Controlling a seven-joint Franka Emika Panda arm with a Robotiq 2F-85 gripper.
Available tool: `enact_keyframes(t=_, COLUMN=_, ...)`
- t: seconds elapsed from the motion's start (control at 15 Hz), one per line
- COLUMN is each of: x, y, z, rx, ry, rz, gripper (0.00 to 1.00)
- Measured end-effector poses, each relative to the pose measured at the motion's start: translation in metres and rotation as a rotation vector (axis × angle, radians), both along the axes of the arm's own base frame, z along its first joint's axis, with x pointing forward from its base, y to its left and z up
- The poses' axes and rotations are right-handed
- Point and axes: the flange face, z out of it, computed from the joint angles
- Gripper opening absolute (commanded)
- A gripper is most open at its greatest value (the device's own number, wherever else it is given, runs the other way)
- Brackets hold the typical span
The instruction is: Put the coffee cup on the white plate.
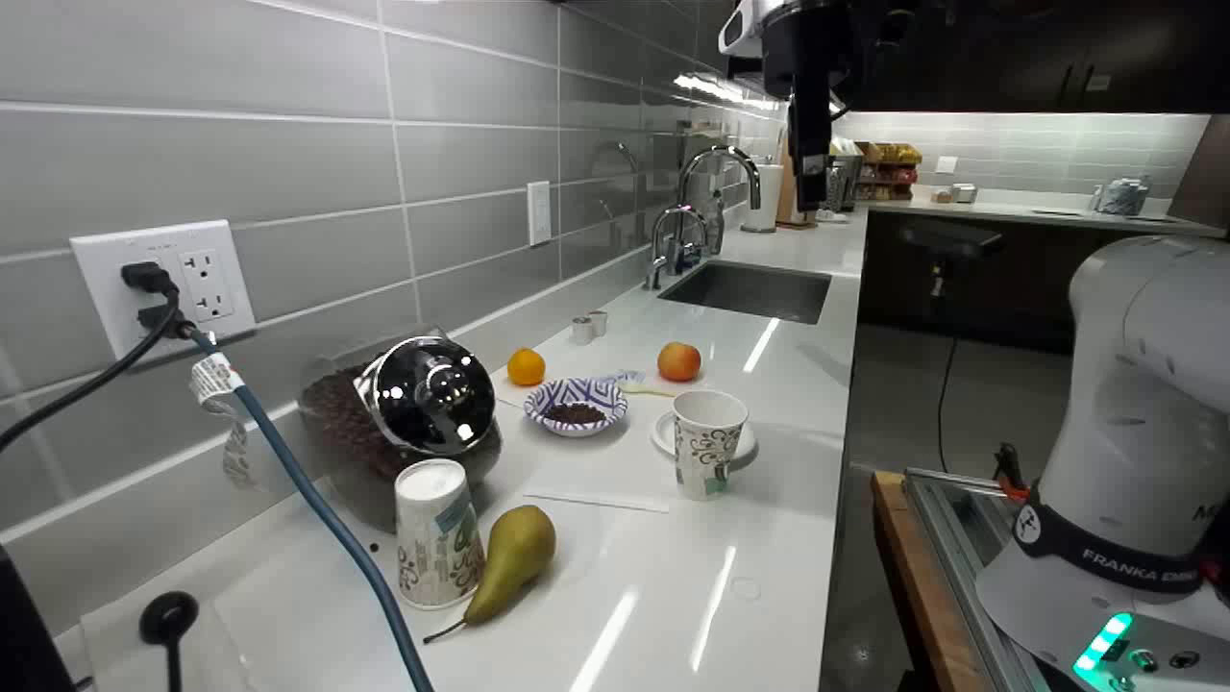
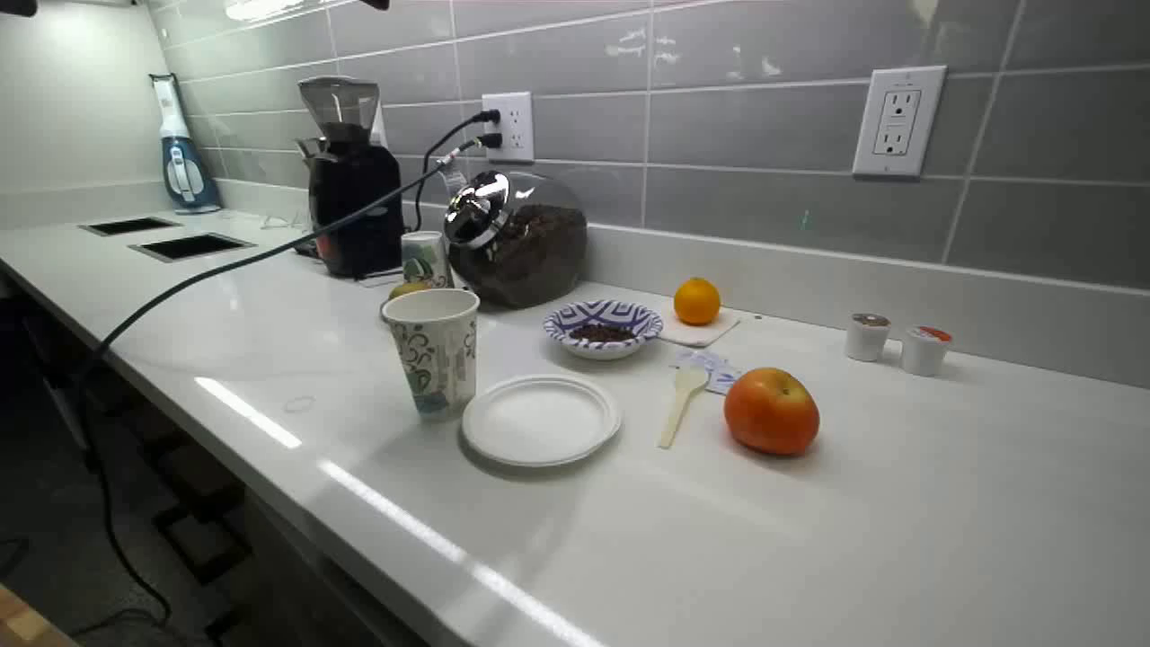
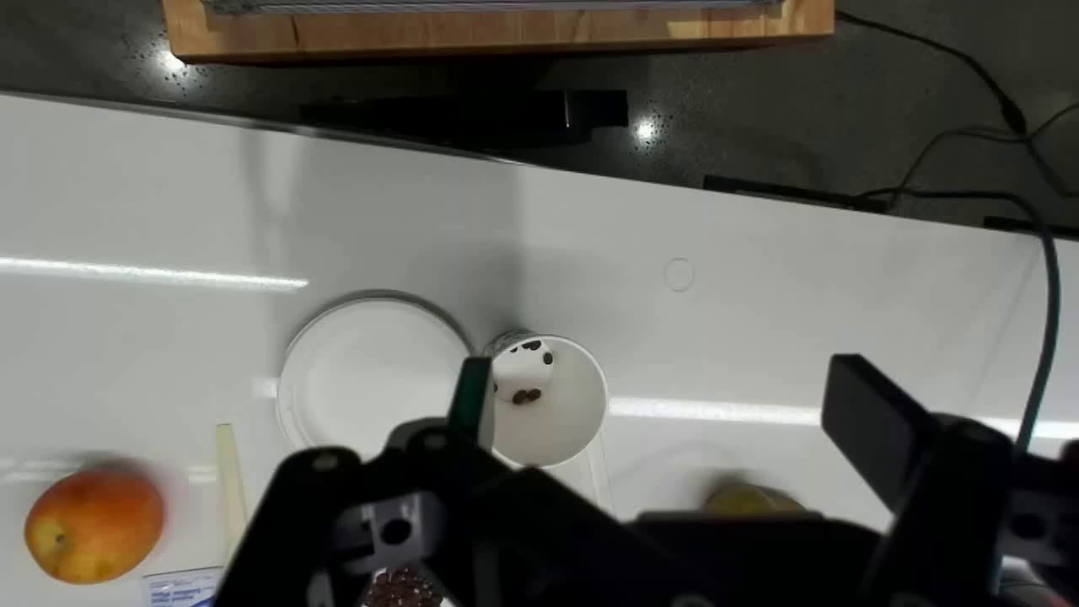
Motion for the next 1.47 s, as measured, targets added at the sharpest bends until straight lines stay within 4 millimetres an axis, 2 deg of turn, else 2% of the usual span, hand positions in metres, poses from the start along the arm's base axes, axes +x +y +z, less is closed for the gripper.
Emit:
enact_keyframes(t=0.53, x=0.0, y=0.0, z=0.0, rx=-0.004, ry=-0.002, rz=0.007, gripper=1.0)
enact_keyframes(t=0.8, x=-0.001, y=-0.014, z=-0.007, rx=-0.058, ry=-0.006, rz=0.122, gripper=1.0)
enact_keyframes(t=0.93, x=-0.003, y=-0.024, z=-0.02, rx=-0.085, ry=0.005, rz=0.209, gripper=1.0)
enact_keyframes(t=1.13, x=0.003, y=-0.038, z=-0.048, rx=-0.11, ry=-0.006, rz=0.31, gripper=1.0)
enact_keyframes(t=1.33, x=0.016, y=-0.052, z=-0.085, rx=-0.109, ry=-0.069, rz=0.348, gripper=1.0)
enact_keyframes(t=1.47, x=0.019, y=-0.054, z=-0.095, rx=-0.105, ry=-0.057, rz=0.346, gripper=1.0)
